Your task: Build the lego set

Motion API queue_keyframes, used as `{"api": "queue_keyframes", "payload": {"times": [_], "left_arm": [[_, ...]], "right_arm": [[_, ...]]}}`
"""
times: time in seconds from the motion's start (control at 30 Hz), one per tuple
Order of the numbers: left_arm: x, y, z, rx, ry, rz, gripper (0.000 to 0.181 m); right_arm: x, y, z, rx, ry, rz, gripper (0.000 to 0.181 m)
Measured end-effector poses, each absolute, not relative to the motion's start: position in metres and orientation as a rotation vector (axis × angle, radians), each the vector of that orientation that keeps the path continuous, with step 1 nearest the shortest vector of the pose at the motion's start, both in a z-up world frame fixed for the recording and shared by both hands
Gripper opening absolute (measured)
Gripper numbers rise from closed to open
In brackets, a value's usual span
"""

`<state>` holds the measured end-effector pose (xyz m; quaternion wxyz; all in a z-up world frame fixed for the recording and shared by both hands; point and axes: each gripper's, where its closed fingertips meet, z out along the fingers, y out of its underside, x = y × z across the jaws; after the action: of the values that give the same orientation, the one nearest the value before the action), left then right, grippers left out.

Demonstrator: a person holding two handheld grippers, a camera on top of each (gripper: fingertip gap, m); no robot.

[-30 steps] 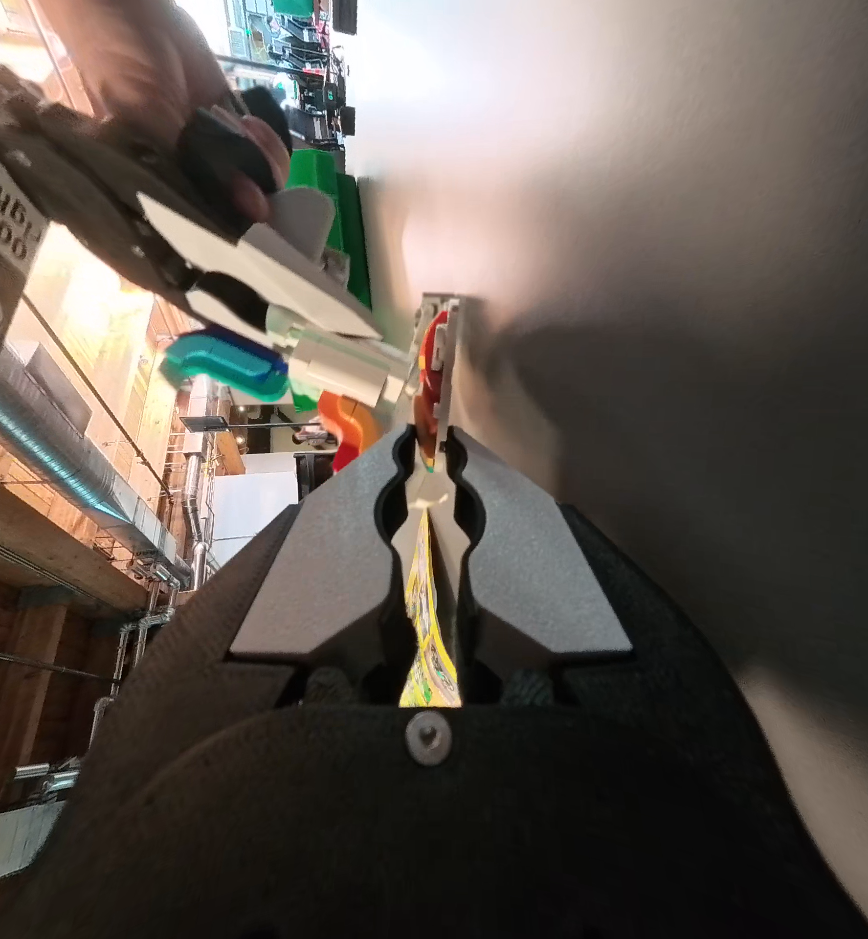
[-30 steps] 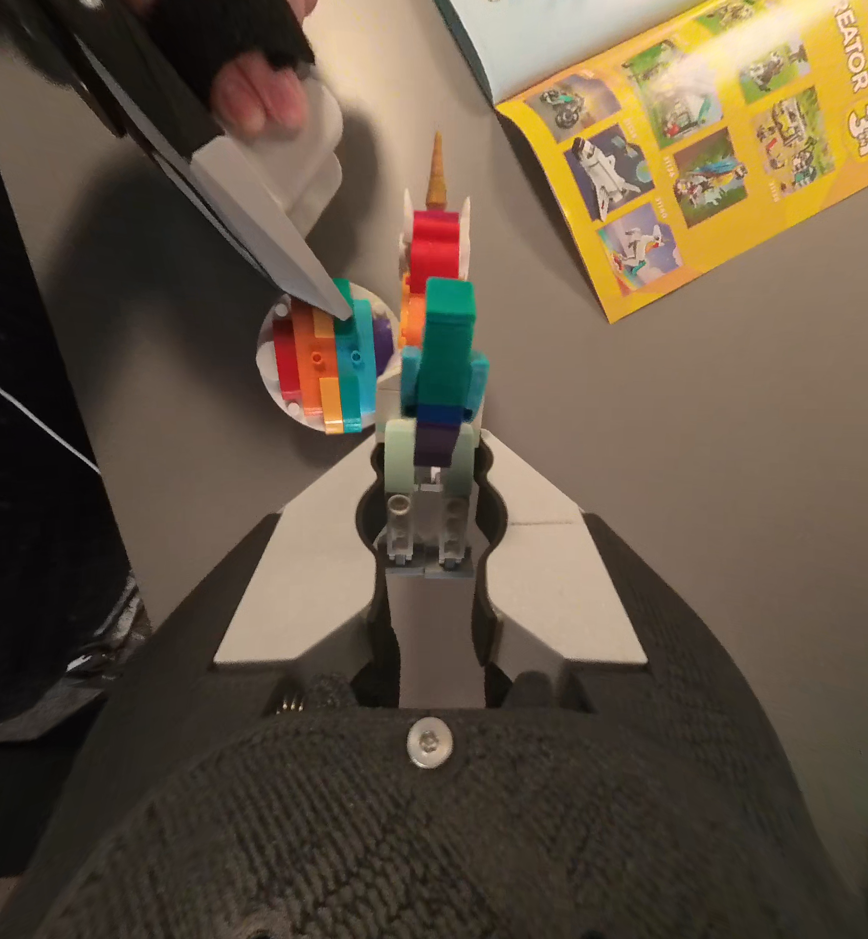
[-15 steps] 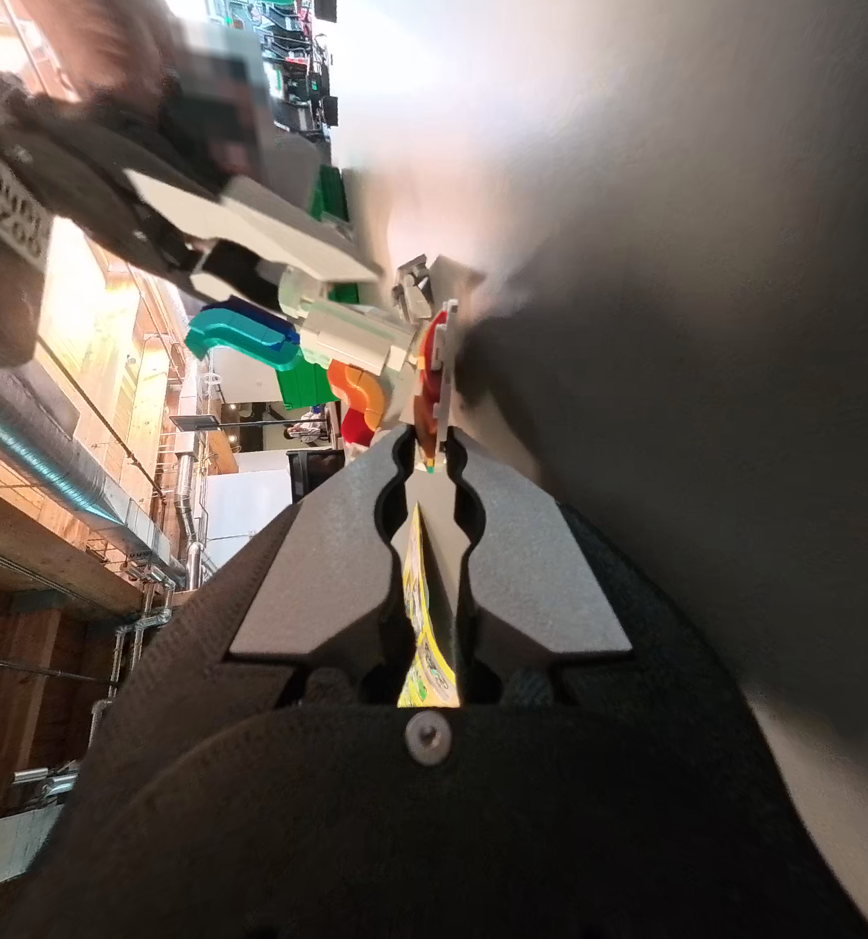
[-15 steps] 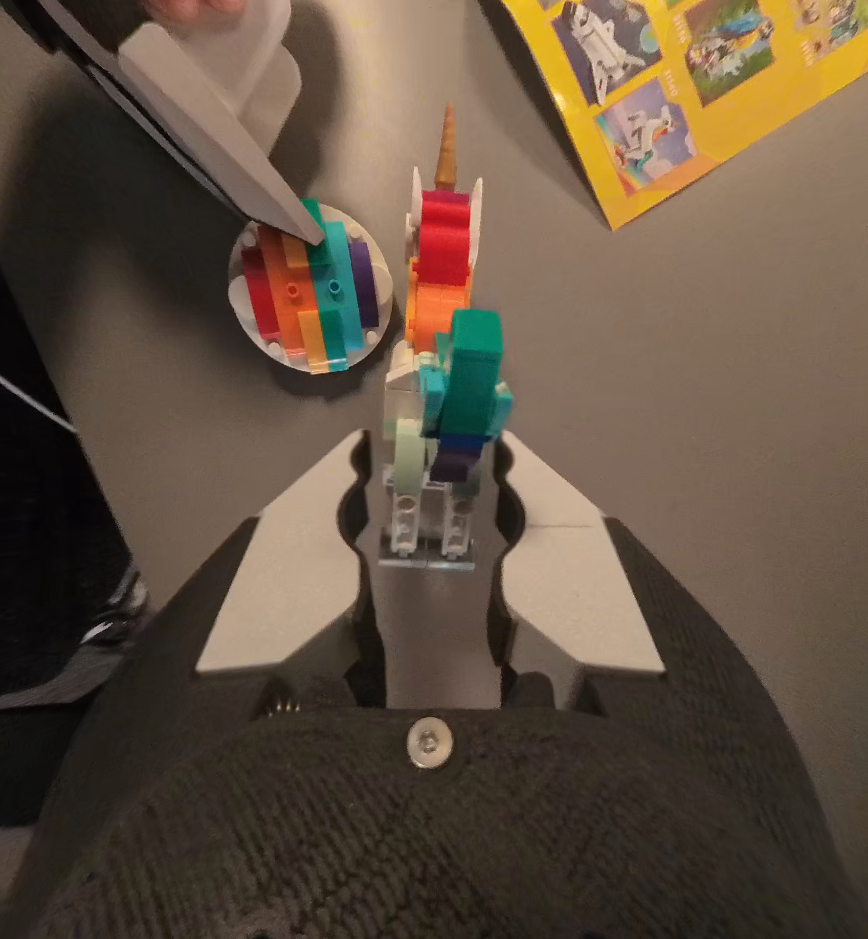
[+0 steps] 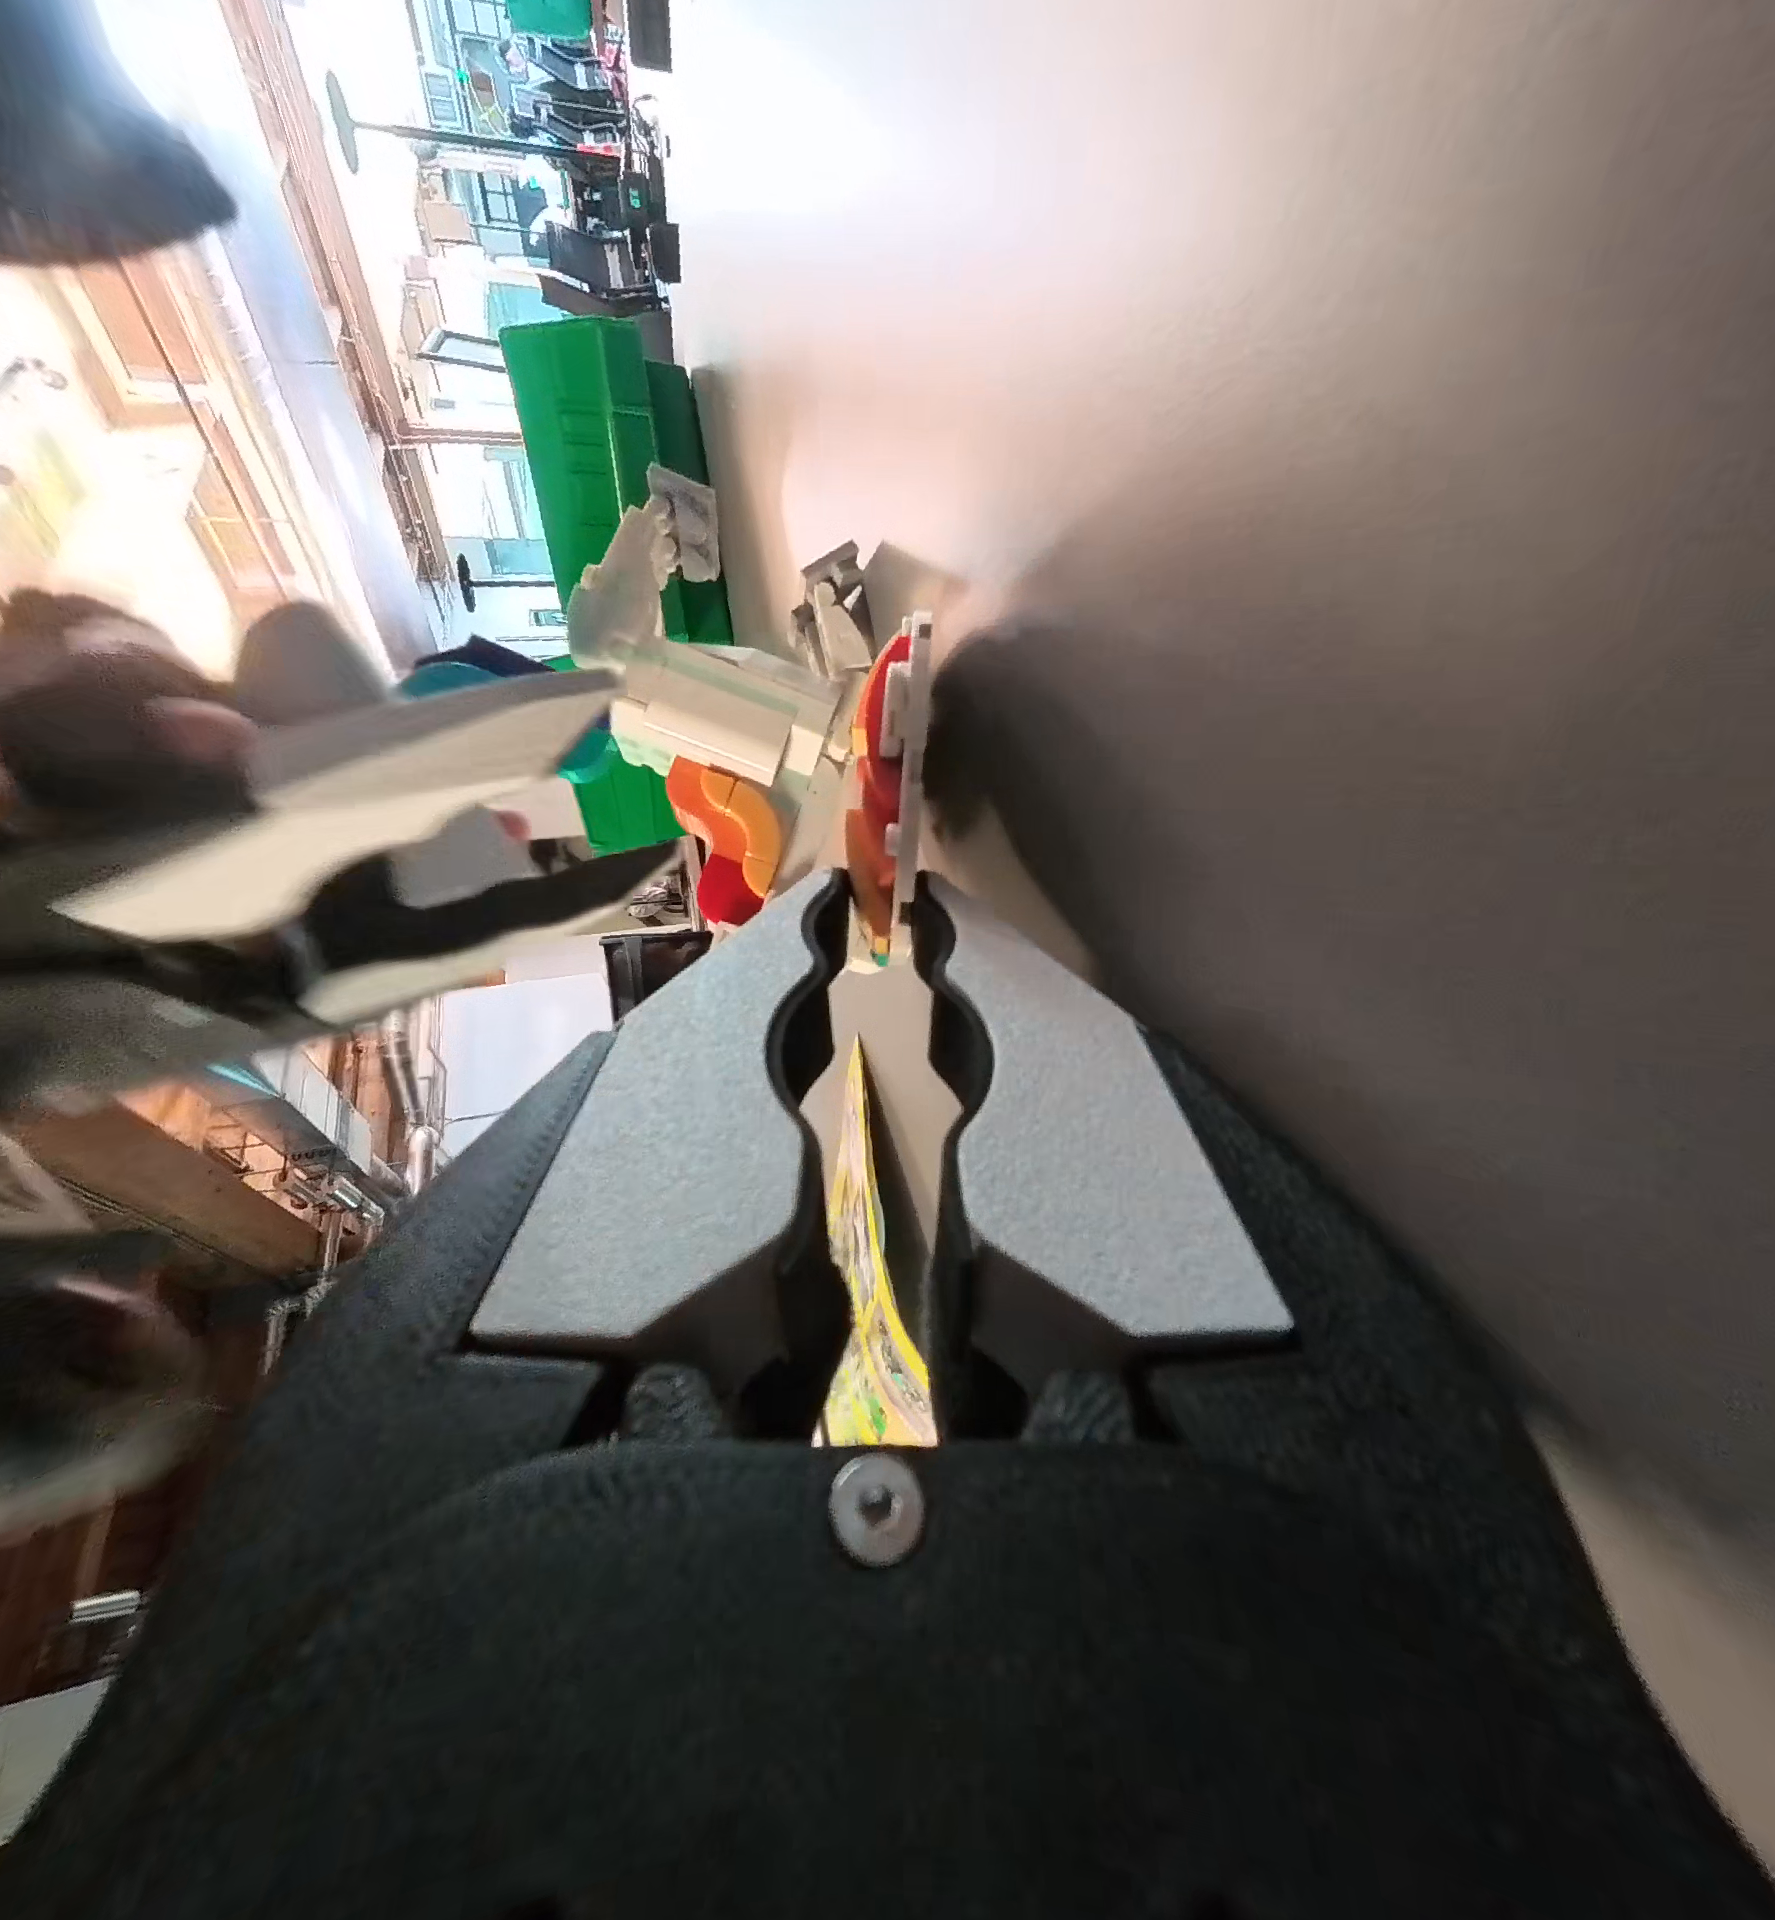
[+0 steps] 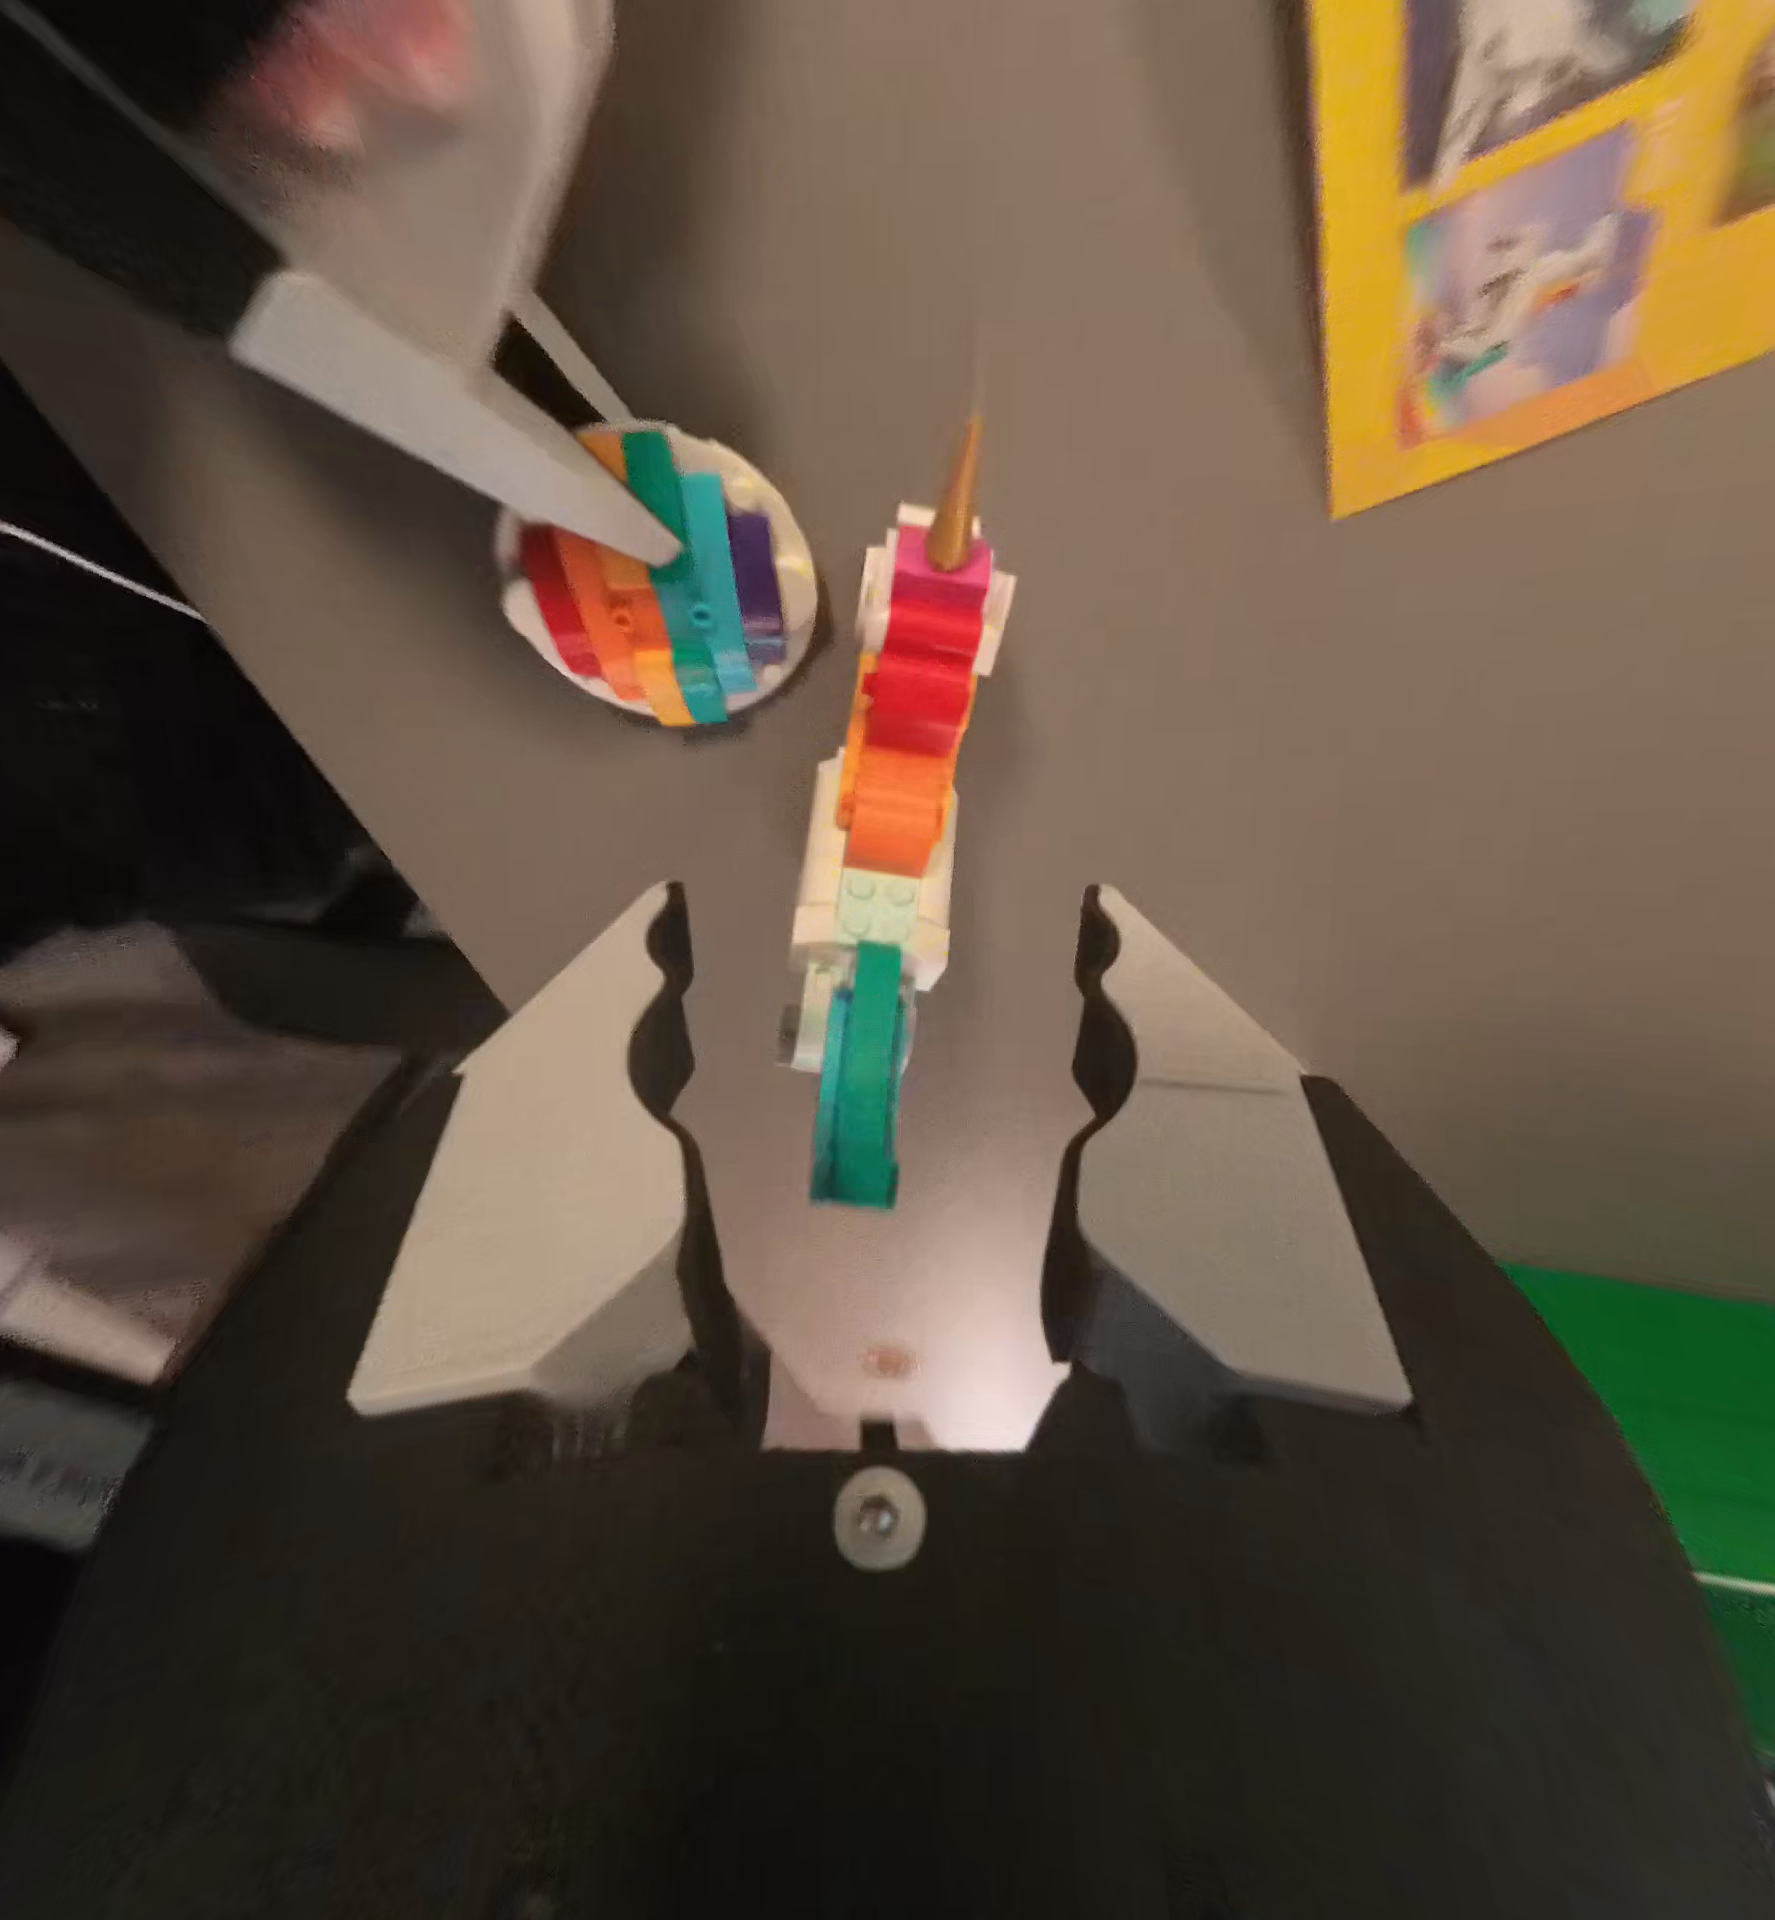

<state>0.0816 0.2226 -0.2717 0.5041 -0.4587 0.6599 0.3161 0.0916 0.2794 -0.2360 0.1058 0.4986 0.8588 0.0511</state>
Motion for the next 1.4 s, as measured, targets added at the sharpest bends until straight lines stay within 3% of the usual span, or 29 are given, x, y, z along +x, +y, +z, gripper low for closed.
{"api": "queue_keyframes", "payload": {"times": [0.1, 0.23, 0.37, 0.57, 0.77, 1.03, 1.4], "left_arm": [[0.082, 0.222, -0.271, -1.099, 1.599, 0.772, 0.011], [0.083, 0.221, -0.272, -1.094, 1.603, 0.775, 0.011], [0.083, 0.221, -0.271, -1.106, 1.596, 0.76, 0.011], [0.078, 0.226, -0.265, -1.163, 1.532, 0.723, 0.011], [0.075, 0.228, -0.265, -1.203, 1.517, 0.681, 0.011], [0.075, 0.226, -0.268, -1.191, 1.541, 0.691, 0.011], [0.081, 0.218, -0.265, -1.104, 1.56, 0.714, 0.011]], "right_arm": [[0.102, 0.285, -0.254, 1.351, 2.397, 0.416, 0.066], [0.118, 0.287, -0.266, 1.225, 2.284, 0.509, 0.037], [0.108, 0.281, -0.263, 1.338, 2.36, 0.247, 0.035], [0.063, 0.271, -0.234, 1.763, 2.553, -0.682, 0.035], [0.055, 0.25, -0.215, 2.008, 2.35, -1.524, 0.035], [0.055, 0.24, -0.214, 2.038, 2.247, -1.811, 0.034], [0.049, 0.219, -0.213, 1.741, 2.567, -1.623, 0.035]]}}
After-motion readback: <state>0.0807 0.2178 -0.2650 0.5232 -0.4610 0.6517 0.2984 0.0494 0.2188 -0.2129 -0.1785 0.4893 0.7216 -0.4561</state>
